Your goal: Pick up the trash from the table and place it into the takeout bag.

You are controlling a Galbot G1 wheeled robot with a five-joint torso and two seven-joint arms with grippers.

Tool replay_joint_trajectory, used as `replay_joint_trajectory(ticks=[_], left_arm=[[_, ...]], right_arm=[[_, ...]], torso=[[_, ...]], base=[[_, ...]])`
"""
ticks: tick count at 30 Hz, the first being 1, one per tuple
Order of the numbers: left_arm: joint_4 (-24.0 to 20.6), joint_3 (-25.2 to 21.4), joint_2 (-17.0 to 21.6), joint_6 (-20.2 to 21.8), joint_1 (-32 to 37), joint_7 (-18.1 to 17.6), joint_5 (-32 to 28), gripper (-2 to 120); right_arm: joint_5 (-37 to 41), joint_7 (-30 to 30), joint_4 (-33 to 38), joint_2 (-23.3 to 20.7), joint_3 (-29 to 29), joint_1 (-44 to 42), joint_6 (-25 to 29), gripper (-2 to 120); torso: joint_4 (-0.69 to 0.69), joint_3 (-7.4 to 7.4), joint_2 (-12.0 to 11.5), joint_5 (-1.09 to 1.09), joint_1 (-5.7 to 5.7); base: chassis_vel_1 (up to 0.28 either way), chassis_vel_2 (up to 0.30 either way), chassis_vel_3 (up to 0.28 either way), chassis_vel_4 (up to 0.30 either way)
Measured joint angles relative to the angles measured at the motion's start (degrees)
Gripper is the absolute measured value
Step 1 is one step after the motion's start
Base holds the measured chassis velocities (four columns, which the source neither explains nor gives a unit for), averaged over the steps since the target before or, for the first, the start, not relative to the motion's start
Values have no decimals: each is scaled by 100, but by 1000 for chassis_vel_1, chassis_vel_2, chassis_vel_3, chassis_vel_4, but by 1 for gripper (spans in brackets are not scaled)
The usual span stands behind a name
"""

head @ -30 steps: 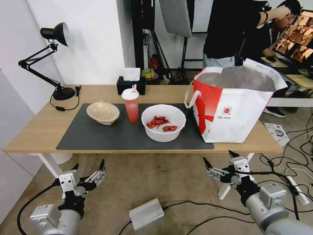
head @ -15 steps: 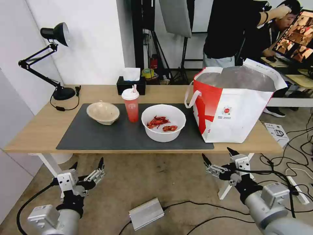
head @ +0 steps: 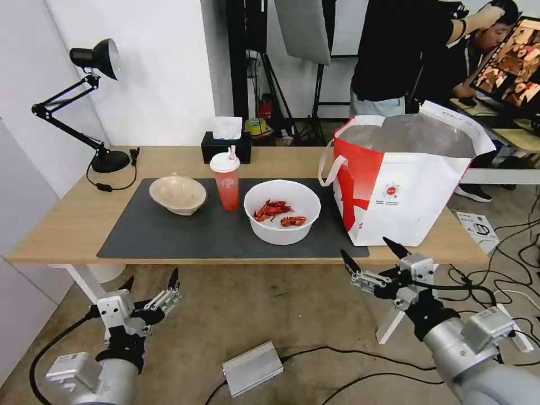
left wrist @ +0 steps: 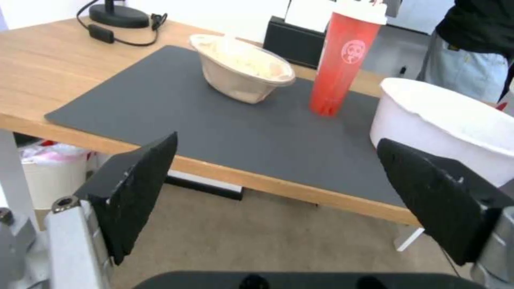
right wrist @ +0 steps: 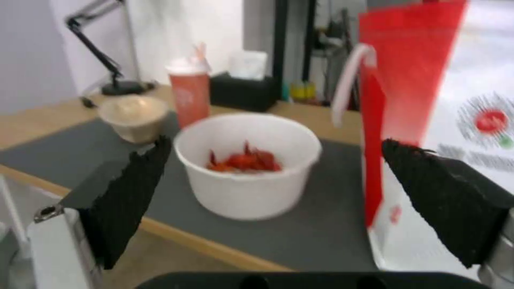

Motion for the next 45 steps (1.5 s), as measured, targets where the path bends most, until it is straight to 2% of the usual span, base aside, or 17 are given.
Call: replay_joint_trajectory(ticks=[5,9,13,29,33,34,37,39,45], left_arm=[[0,-8,-2,-49,0,11,-19,100],[0,-9,-28,-64,1,30,-20,100],[0,-9,-73,-83,1,45,-20,100],[1,9,-249,-102,34,97,11,100],[0,21,-328,-110,38,134,38,100],[0,21,-328,-110,38,134,38,100],[0,17,-361,-114,42,147,62,100],[0,17,-370,-115,43,151,73,100],[0,33,-440,-122,47,176,151,100]], right_arm=[[345,-200,0,-411,31,305,55,100],[827,-423,-64,-960,34,814,69,100],[1140,-638,-231,-1308,-7,1240,72,100],[1800,-1180,-813,-2141,-667,2829,38,100],[1852,-1257,-985,-2420,-1294,3625,-76,100],[1852,-1257,-985,-2420,-1294,3625,-76,100],[1887,-1301,-1126,-2621,-1936,4257,-183,100],[1900,-1313,-1163,-2654,-2074,4396,-206,100],[1952,-1411,-1454,-2741,-2981,5334,-303,100]], torso=[[0,0,0,0,0],[1,0,0,0,0],[0,0,0,0,0],[0,0,0,0,1],[0,0,0,0,1],[0,0,0,0,1],[0,0,0,0,0],[0,0,0,-1,1],[0,1,0,0,1]], base=[[0,0,0,0],[0,0,0,0],[0,0,0,0],[0,0,0,0],[0,0,0,0],[0,0,0,0],[0,0,0,0],[0,0,0,0],[0,0,0,0]])
